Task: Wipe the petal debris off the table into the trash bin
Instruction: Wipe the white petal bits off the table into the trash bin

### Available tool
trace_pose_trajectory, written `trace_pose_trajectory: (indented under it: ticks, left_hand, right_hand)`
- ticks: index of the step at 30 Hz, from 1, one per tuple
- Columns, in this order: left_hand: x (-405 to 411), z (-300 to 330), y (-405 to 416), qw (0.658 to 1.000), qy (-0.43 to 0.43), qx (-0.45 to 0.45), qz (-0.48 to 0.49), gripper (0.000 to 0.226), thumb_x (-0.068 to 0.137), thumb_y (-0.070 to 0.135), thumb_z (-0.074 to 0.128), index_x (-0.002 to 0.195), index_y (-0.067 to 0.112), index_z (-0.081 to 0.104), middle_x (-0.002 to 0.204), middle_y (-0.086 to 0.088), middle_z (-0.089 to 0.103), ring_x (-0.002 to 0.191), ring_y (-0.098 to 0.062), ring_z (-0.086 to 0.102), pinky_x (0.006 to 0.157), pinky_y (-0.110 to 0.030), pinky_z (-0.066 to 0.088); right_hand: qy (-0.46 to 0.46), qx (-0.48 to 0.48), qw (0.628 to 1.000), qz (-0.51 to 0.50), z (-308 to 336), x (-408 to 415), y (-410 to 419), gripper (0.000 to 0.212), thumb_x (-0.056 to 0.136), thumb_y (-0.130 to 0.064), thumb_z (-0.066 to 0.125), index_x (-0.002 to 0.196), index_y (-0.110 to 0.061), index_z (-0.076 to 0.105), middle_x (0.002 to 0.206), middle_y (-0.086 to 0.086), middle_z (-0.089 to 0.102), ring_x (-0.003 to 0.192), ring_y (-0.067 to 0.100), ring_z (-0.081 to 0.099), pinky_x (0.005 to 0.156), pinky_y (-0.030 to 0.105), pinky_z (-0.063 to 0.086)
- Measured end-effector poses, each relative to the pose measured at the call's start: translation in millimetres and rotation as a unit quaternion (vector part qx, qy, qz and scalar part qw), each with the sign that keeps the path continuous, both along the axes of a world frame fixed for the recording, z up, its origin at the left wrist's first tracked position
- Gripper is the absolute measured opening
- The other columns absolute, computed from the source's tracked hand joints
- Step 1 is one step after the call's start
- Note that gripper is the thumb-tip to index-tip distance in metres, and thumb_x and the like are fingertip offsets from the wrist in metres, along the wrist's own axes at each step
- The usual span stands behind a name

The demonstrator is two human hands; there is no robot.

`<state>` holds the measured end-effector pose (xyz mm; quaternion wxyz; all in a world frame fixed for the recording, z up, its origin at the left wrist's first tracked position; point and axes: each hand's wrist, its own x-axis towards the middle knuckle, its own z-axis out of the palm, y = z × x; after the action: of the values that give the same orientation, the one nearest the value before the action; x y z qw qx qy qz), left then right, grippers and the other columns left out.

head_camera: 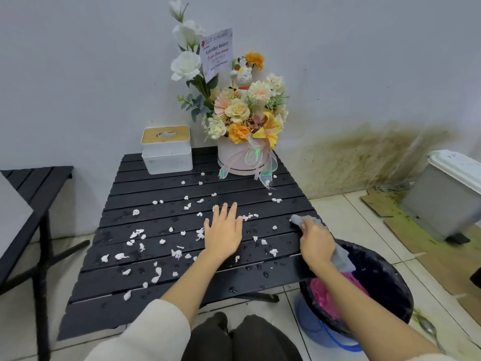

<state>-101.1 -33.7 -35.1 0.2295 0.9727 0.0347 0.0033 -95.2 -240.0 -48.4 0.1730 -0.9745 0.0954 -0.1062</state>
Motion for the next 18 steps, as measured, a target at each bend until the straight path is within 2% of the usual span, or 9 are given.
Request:
trace_pose_trajectory:
  ticks: [2,4,7,9,11,14,16,18]
  left_hand:
    - [-7,-2,8,1.000,-0.006,0.005,0.003,0.049,0.100,0.037,0.019,0.147,0.023,0.017,0.156,-0.002,0.015,0.144,-0.021,0.003,0.114,-0.049,0.011]
    - [-13,-2,17,1.000,-0.004,0.008,0.008,0.049,0.100,0.036,0.019,0.147,0.023,0.017,0.156,-0.001,0.015,0.144,-0.021,0.003,0.114,-0.049,0.011]
    - [-20,-2,34,1.000,-0.005,0.009,0.018,0.049,0.100,0.037,0.019,0.147,0.025,0.017,0.156,0.000,0.015,0.144,-0.021,0.003,0.113,-0.050,0.011]
    - [-24,-1,44,0.999,-0.011,0.008,0.031,0.049,0.100,0.037,0.020,0.147,0.025,0.017,0.156,-0.001,0.016,0.144,-0.021,0.003,0.113,-0.050,0.011]
    - [-30,-2,52,0.999,-0.017,0.004,0.046,0.049,0.100,0.036,0.021,0.147,0.025,0.018,0.156,-0.001,0.015,0.144,-0.020,0.003,0.113,-0.049,0.011]
    - [-40,-7,62,0.998,-0.011,0.001,0.060,0.048,0.100,0.034,0.021,0.147,0.023,0.018,0.157,0.000,0.014,0.145,-0.019,0.002,0.115,-0.049,0.009]
    - [-44,-11,66,0.998,-0.007,0.001,0.063,0.049,0.101,0.034,0.020,0.148,0.023,0.017,0.157,0.000,0.014,0.145,-0.019,0.002,0.115,-0.047,0.009]
    - [-45,-15,67,0.998,-0.007,0.004,0.066,0.049,0.101,0.034,0.020,0.148,0.023,0.017,0.156,0.000,0.015,0.145,-0.019,0.002,0.115,-0.046,0.010]
  right_hand:
    - [-0.018,0.049,0.999,-0.015,13,-1,9,0.026,0.098,-0.016,0.040,0.112,-0.011,0.061,0.100,0.019,0.067,0.094,0.038,0.060,0.066,0.034,0.037]
    - [-0.037,0.110,0.993,-0.006,31,-8,32,0.028,0.098,-0.023,0.042,0.111,-0.014,0.065,0.098,0.018,0.069,0.095,0.039,0.061,0.069,0.036,0.042]
    - [-0.064,0.191,0.979,0.031,51,-21,77,0.024,0.095,-0.022,0.047,0.104,-0.014,0.068,0.094,0.018,0.071,0.092,0.039,0.062,0.074,0.038,0.047]
    - [-0.081,0.205,0.973,0.069,59,-28,109,0.023,0.094,-0.019,0.047,0.106,-0.013,0.067,0.094,0.016,0.071,0.091,0.037,0.062,0.074,0.037,0.047]
    - [-0.066,0.164,0.976,0.128,51,-38,138,0.026,0.095,-0.021,0.044,0.114,-0.015,0.061,0.102,0.015,0.067,0.095,0.035,0.059,0.075,0.036,0.045]
    - [0.031,0.010,0.979,0.201,13,-55,162,0.036,0.093,-0.040,0.035,0.122,-0.033,0.055,0.130,0.004,0.057,0.109,0.036,0.056,0.089,0.044,0.044]
    - [0.112,-0.025,0.975,0.191,-10,-55,161,0.045,0.086,-0.052,0.029,0.118,-0.041,0.059,0.130,0.000,0.060,0.108,0.039,0.060,0.086,0.053,0.049]
    - [0.127,-0.048,0.972,0.193,-27,-43,154,0.055,0.086,-0.052,0.020,0.125,-0.038,0.055,0.137,0.001,0.053,0.119,0.042,0.053,0.094,0.057,0.043]
